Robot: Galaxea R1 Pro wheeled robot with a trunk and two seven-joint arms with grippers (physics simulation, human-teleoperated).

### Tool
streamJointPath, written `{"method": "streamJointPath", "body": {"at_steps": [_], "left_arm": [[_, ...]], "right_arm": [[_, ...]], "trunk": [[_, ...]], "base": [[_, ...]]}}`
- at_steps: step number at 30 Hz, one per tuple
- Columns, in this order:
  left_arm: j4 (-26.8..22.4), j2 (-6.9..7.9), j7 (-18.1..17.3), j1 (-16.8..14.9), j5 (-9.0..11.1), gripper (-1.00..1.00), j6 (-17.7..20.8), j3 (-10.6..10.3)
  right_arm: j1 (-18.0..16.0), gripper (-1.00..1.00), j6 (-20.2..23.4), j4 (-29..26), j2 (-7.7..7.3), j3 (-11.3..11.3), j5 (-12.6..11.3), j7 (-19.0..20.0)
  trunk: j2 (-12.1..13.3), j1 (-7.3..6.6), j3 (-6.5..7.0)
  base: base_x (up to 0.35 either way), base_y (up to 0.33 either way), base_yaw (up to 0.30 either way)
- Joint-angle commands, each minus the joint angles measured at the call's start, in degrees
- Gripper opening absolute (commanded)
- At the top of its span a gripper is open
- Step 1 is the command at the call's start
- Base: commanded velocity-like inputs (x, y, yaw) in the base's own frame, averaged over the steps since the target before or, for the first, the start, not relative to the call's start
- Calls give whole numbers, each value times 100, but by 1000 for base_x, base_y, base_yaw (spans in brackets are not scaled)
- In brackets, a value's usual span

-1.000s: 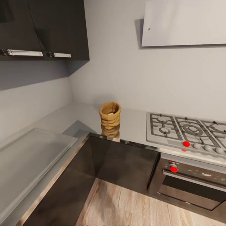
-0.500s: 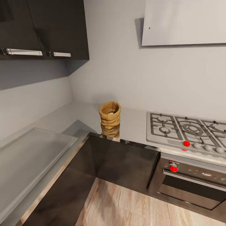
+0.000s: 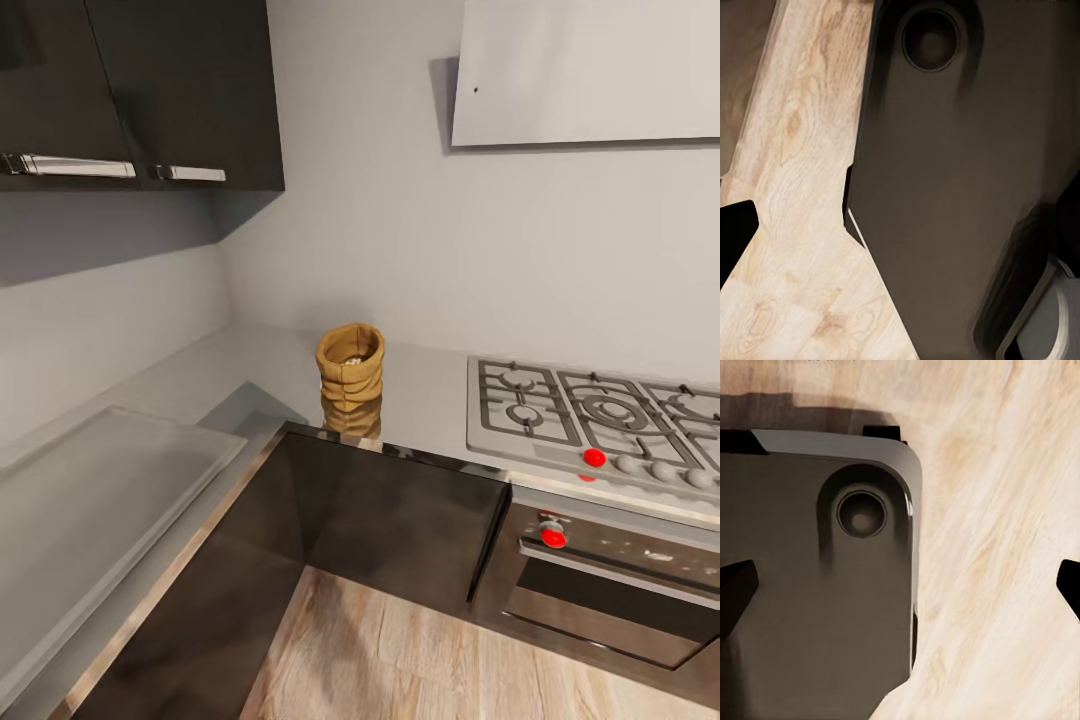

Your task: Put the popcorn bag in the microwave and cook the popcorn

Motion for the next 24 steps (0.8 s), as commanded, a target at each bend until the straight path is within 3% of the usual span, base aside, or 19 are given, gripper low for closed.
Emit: {"method": "streamJointPath", "body": {"at_steps": [1,4,6,9,11,12,16,17,19,21,24], "left_arm": [[-4,-2,12,0,35,100,-14,5],[-4,-9,12,0,35,100,-15,5],[2,-13,12,-1,35,100,-15,4],[4,-13,12,0,35,100,-15,0],[4,-15,12,0,35,100,-15,2],[4,-15,12,0,35,100,-15,2],[12,-28,12,0,29,100,-15,2],[12,-33,12,0,28,100,-15,-1],[13,-36,12,0,27,100,-15,-2],[13,-37,12,0,27,100,-15,-2],[13,-37,12,0,26,100,-15,-2]], "right_arm": [[-6,100,-29,-10,12,-35,88,15],[-8,100,-2,-446,142,27,216,40],[-9,100,346,-1088,310,45,242,48],[-9,100,1361,-2124,579,58,247,65],[-7,100,2201,-3096,832,162,241,136],[-8,100,2503,-3471,922,307,240,166],[-8,100,4241,-5561,1279,1547,190,239],[-8,100,4723,-6193,1346,1770,183,272],[-6,100,5606,-7111,1346,2022,163,414],[-211,100,6428,-7609,1346,2128,154,646],[-991,100,6537,-7909,1346,2169,151,836]], "trunk": [[-3,0,-5],[-3,0,-5],[-3,0,-5],[-3,0,-5],[-3,0,-5],[-3,0,-5],[-3,0,-5],[-3,0,-5],[-3,0,-5],[-3,0,-5],[-3,0,-5]], "base": [[0,0,0],[0,0,0],[0,0,0],[0,0,0],[0,0,0],[0,0,0],[0,0,0],[0,0,0],[0,0,0],[0,0,0],[0,0,0]]}}
